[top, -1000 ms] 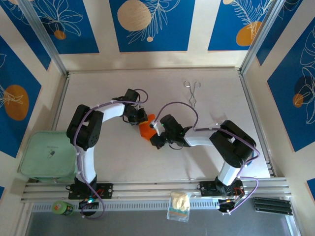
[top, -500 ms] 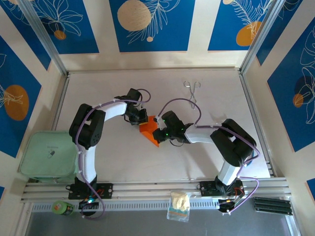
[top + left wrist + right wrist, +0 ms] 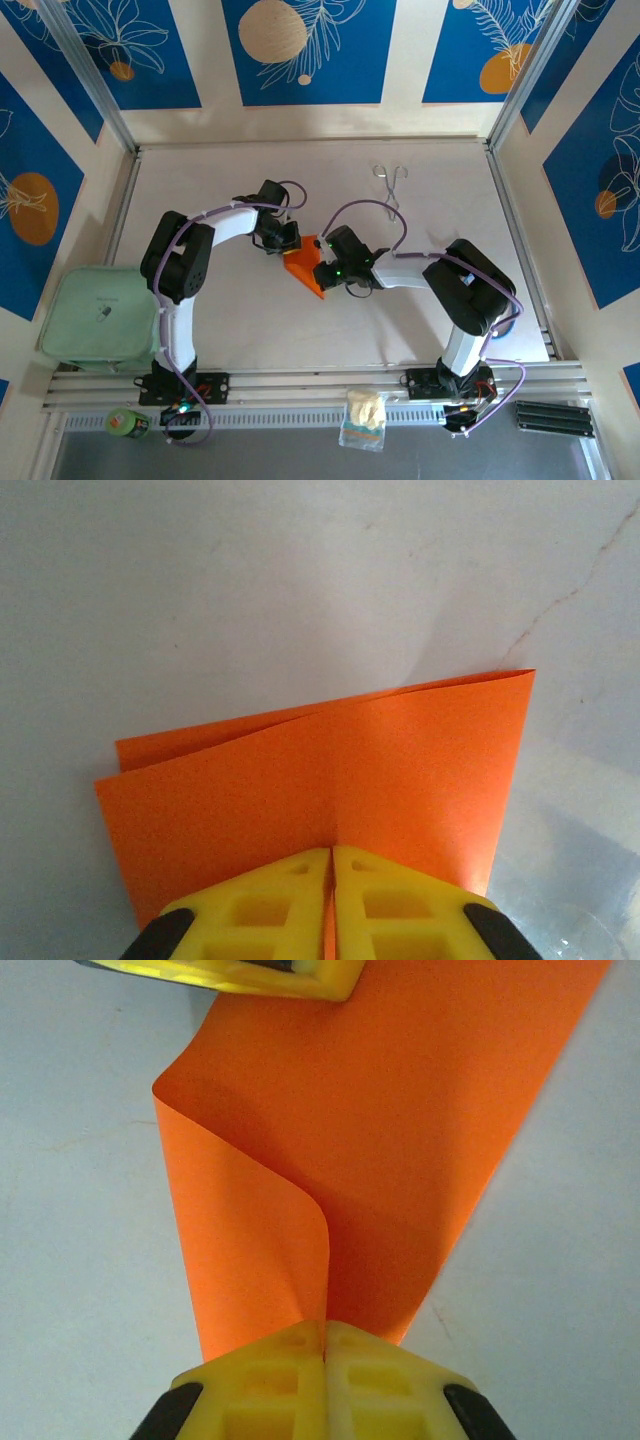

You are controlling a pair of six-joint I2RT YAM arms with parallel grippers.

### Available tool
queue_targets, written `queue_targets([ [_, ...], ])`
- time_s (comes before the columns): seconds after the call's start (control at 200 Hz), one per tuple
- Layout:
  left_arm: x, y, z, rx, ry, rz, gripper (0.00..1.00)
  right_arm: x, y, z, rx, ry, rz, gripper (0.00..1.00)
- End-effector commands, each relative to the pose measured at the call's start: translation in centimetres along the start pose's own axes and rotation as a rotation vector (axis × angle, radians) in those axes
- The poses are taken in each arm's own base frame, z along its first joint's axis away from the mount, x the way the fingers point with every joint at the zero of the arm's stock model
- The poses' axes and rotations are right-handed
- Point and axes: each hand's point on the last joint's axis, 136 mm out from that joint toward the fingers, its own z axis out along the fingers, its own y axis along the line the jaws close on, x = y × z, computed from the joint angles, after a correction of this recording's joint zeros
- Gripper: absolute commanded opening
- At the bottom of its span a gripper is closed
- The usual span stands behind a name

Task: Fold a paper plane with a square sheet of paper (pick it up from the middle)
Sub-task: Third fold the triangle at the center of the table.

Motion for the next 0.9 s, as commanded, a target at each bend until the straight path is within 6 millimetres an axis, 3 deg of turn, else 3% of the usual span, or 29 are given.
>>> queue_targets([
  [0.0,2.18,1.88,1.81,-0.063,0.073,-0.028,0.12,0.02,0.5,-0.06,-0.018,0.025,0.032,0.02],
  [0.895,1.79,1.33,1.51,-0.048,0.067,-0.021,0.12,0.91,0.14,0.91,0.009,0.088,0.037,0.01],
])
